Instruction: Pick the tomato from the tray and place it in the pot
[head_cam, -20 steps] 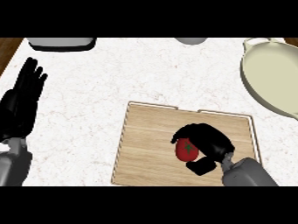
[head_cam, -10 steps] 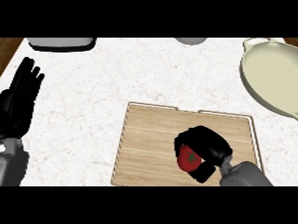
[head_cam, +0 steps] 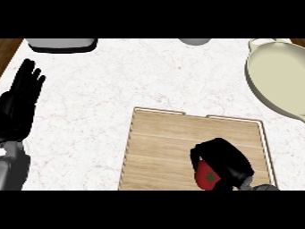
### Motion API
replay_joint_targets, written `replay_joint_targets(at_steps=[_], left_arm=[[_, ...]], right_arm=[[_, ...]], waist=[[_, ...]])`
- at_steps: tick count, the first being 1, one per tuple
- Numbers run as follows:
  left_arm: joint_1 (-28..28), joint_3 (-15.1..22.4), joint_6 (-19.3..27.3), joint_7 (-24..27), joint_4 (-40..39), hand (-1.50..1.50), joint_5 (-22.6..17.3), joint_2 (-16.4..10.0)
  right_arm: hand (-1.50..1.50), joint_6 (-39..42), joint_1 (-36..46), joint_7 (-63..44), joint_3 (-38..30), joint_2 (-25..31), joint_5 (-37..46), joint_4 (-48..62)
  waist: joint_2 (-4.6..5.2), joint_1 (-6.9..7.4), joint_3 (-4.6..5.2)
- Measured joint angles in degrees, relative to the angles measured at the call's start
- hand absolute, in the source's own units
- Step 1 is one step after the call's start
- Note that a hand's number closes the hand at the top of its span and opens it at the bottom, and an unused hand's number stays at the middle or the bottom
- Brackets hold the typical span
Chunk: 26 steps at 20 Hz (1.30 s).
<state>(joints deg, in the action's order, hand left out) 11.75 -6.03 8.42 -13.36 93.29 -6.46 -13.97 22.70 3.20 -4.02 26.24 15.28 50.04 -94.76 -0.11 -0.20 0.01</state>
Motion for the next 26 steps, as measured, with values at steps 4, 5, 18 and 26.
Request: replay_joint_targets(at_steps=[4,5,18,26], left_arm=[[-0.6,-0.1,-0.1,0.3,0.5,0.0,0.4,0.3],[-0.9,0.1,0.2,0.3,0.7,0.0,0.7,0.6],[-0.4,-0.2,0.1,-0.5,0.8,0.0,0.9,0.6],[-1.0,-0.2,-0.5,-1.0,2.1,0.0,1.0,1.2]], right_arm=[[1.5,0.1,-3.1,-2.2,-2.8,0.4,-1.3,-8.6],[1.5,-1.7,-3.7,-2.1,-4.0,-0.3,-1.7,-9.7],[1.5,-12.9,-1.7,-7.2,-26.4,-3.8,-9.9,-27.0],[1.5,-11.6,6.8,-8.0,-41.1,0.9,-18.8,-19.5]], waist=[[-0.06,-0.19,0.0],[-0.08,-0.3,-0.01],[-0.01,-0.4,-0.02],[0.09,0.2,-0.02]])
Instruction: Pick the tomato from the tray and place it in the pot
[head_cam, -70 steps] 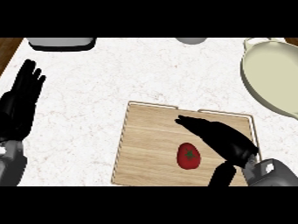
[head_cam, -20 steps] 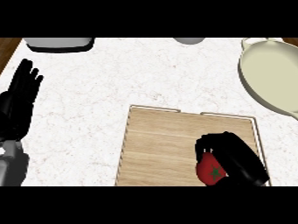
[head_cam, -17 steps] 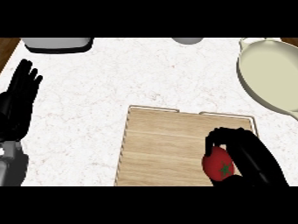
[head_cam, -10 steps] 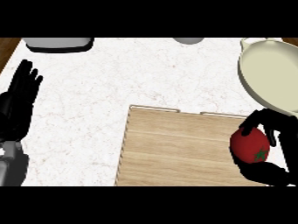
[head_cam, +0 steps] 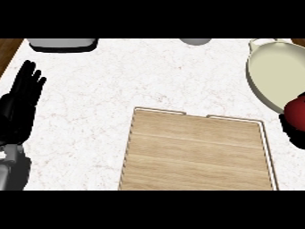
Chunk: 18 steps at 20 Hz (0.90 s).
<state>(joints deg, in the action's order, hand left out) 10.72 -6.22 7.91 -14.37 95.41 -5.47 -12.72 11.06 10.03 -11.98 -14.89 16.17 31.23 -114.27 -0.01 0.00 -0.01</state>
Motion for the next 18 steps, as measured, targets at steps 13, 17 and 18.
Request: replay_joint_targets(at_steps=[13,17,18], left_arm=[[1.6,-0.3,-0.8,2.1,-2.8,0.0,0.8,0.9],[2.4,0.7,-0.4,1.7,-2.6,0.0,1.3,1.6],[2.0,0.5,-0.7,1.9,-2.3,0.0,1.1,1.5]], right_arm=[[1.5,-7.5,15.6,14.9,-8.8,8.8,-1.4,36.3],[1.5,-16.4,16.3,19.1,-7.4,12.0,8.1,44.0],[1.5,-18.4,16.6,20.1,-7.4,12.6,9.8,46.5]], waist=[[0.41,0.93,-0.03],[0.71,1.65,-0.05],[0.69,1.73,-0.06]])
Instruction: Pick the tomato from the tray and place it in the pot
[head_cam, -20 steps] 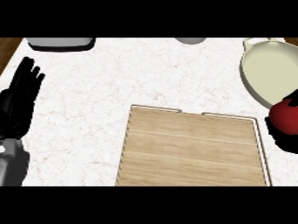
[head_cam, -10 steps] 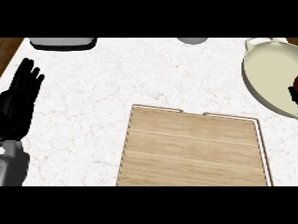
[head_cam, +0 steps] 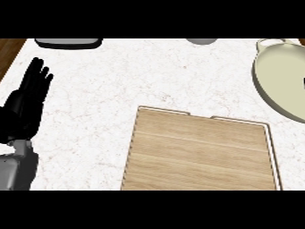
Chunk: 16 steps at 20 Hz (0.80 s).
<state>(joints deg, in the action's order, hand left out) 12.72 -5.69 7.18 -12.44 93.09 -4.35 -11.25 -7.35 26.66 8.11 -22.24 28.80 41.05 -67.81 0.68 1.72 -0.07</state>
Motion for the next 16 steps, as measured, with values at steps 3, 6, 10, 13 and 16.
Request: replay_joint_targets(at_steps=[3,6,10,13,16], left_arm=[[0.8,0.3,0.0,0.0,-0.8,0.0,0.2,0.4],[0.8,0.1,-0.4,0.3,-0.9,0.0,0.1,0.2],[0.9,0.9,-0.1,-0.3,0.1,0.0,0.5,0.7],[0.9,1.0,-0.4,-0.1,-0.3,0.0,0.6,0.7],[1.8,0.2,-1.1,0.0,-1.0,0.0,-0.1,0.0]], right_arm=[[1.5,-5.5,4.2,3.5,-0.1,1.5,3.3,10.8],[1.5,-9.0,8.7,7.3,-0.5,3.2,4.9,21.5],[-1.5,-10.1,13.3,10.2,-2.1,4.5,4.6,33.4],[-1.5,-8.4,14.9,11.5,-3.7,5.0,3.3,40.1],[-1.5,-5.2,17.0,14.0,-4.7,5.1,1.8,45.0]], waist=[[0.08,0.24,-0.04],[0.15,0.55,-0.06],[0.37,1.19,-0.12],[0.52,1.28,-0.15],[0.68,1.46,-0.2]])
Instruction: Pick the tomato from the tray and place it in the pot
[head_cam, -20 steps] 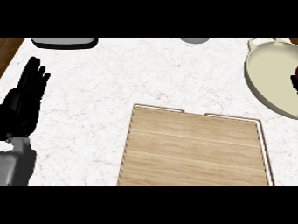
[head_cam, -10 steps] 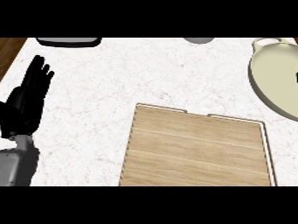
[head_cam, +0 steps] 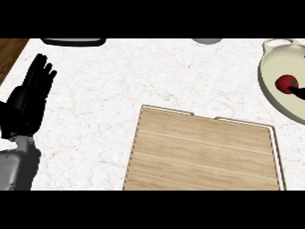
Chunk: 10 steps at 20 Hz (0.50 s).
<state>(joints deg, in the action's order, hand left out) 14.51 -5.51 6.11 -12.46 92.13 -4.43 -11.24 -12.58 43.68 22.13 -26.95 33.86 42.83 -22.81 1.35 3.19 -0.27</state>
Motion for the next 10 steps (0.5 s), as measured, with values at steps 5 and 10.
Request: replay_joint_targets(at_steps=[5,10], left_arm=[[0.1,0.0,0.3,-0.5,0.4,0.0,0.2,0.1],[1.1,-0.7,0.3,-1.5,0.5,0.0,-0.2,-0.6]], right_arm=[[-1.5,7.0,2.2,6.2,-4.4,0.4,-5.5,4.7],[-1.5,13.2,3.2,12.0,-10.9,1.8,-12.9,7.1]], waist=[[0.04,0.09,-0.1],[-0.01,-0.3,-0.12]])
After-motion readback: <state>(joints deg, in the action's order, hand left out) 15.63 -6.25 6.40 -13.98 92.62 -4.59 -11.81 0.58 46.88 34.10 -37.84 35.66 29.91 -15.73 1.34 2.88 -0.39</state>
